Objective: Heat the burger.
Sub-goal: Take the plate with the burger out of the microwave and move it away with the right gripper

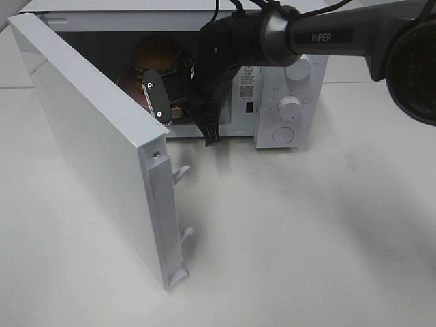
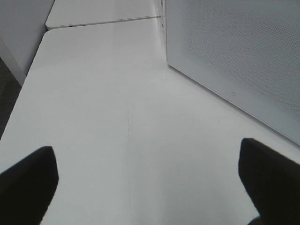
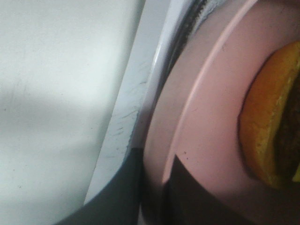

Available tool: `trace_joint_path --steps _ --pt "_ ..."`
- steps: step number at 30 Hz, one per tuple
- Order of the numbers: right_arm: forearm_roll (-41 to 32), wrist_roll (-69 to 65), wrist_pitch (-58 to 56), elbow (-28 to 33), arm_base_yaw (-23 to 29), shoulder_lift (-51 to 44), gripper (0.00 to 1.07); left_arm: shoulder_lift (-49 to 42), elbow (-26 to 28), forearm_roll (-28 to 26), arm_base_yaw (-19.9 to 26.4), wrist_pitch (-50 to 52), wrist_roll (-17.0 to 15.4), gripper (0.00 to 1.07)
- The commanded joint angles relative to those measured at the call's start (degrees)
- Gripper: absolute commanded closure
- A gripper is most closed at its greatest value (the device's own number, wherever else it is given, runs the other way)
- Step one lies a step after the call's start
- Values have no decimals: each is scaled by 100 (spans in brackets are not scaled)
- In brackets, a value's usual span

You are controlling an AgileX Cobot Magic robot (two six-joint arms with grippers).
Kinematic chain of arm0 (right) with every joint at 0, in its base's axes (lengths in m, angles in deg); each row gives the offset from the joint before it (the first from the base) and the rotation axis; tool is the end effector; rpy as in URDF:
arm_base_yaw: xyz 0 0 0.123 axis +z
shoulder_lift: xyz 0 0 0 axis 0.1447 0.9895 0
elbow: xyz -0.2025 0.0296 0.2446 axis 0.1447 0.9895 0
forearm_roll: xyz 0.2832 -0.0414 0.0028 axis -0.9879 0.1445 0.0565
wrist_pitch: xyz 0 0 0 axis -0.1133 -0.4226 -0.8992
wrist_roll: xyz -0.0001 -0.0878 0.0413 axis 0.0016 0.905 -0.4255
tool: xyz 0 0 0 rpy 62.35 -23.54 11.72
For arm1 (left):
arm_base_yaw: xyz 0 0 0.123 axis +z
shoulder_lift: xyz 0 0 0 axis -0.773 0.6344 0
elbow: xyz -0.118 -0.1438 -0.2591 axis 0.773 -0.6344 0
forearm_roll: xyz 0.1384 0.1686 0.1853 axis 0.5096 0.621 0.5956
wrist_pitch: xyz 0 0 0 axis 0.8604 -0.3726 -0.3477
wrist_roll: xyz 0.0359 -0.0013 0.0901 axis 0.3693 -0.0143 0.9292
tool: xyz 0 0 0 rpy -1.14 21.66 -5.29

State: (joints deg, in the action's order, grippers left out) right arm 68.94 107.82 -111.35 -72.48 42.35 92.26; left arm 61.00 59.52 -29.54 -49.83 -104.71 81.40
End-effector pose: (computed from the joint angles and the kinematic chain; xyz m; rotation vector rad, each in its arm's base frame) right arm 0.4865 0.3241 0.1490 -2.0704 1.3811 -0.3893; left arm -0.0074 -0.0060 0.2961 0.1391 2.0311 0.0194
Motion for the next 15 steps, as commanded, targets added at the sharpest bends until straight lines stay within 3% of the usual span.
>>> trace_joint_path --steps 1,15 --pt "-149 321 160 498 6 -304 107 -23 -17 11 11 52 6 9" --pt "-413 882 1049 1799 -132 -1209 107 -23 -17 11 11 52 6 9"
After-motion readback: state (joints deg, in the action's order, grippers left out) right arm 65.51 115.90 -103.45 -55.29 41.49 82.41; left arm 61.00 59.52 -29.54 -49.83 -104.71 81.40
